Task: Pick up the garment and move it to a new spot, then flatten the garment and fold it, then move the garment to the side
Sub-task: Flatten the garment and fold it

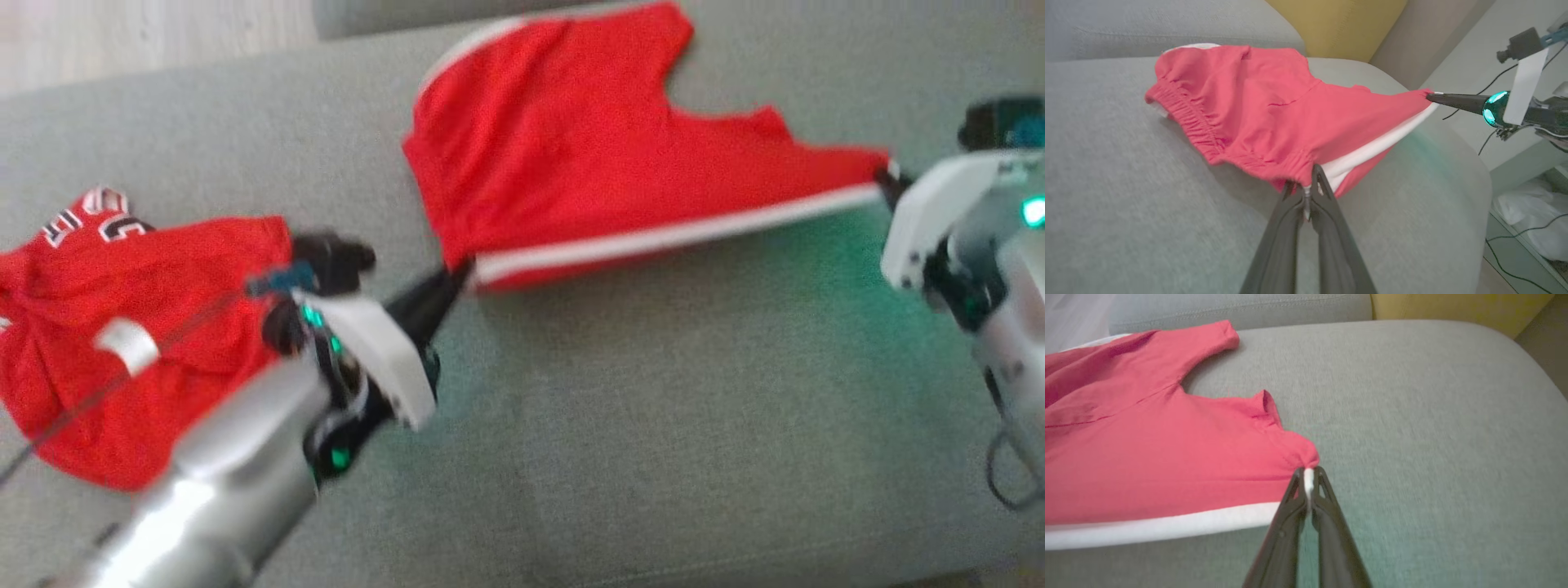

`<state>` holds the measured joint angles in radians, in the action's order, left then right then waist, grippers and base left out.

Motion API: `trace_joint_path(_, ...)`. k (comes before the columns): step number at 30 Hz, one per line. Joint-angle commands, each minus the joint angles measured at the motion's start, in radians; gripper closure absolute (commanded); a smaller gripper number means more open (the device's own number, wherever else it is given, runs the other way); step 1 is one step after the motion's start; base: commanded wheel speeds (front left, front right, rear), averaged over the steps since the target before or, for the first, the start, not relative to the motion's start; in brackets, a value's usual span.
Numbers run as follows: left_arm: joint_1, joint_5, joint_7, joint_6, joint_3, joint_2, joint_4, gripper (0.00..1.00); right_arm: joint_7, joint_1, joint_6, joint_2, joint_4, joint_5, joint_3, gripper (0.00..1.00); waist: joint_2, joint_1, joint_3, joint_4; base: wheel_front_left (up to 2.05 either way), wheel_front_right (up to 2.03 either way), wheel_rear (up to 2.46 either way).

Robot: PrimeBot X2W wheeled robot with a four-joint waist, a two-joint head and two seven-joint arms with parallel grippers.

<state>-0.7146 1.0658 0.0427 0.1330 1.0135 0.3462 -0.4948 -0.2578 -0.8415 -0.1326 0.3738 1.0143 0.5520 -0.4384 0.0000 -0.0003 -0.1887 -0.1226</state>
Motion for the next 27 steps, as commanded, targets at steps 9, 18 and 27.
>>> trace_joint_path(9,0.157,0.028,-0.021,-0.043,0.020,0.059,0.155,1.00,-0.209,0.201,0.002,0.195,-0.212,0.221,-0.099,1.00,0.0000,0.0003,0.132,-0.018,0.00,0.00,0.00)
trace_joint_path(18,0.220,0.021,-0.036,-0.108,0.029,0.075,0.285,1.00,-0.220,0.305,0.002,0.267,-0.374,0.329,-0.037,1.00,0.0000,0.0003,0.136,-0.018,0.00,0.00,0.00)
trace_joint_path(27,0.176,0.014,-0.005,-0.120,0.029,0.070,0.336,1.00,-0.241,0.313,0.002,0.255,-0.439,0.284,0.027,1.00,0.0000,0.0003,0.098,0.030,0.00,0.00,0.00)
